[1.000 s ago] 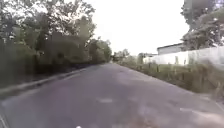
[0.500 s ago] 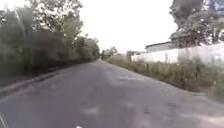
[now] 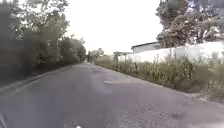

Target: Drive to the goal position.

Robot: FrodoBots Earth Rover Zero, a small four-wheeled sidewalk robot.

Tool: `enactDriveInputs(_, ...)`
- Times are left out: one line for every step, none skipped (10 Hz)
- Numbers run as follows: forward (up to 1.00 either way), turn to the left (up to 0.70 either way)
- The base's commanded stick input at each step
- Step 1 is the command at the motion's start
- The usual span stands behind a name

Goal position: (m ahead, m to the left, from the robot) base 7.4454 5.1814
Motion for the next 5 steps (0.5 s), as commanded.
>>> enactDriveInputs(1.0, 0.0)
enactDriveInputs(1.0, 0.0)
enactDriveInputs(1.0, 0.0)
enactDriveInputs(1.0, 0.0)
enactDriveInputs(1.0, 0.0)
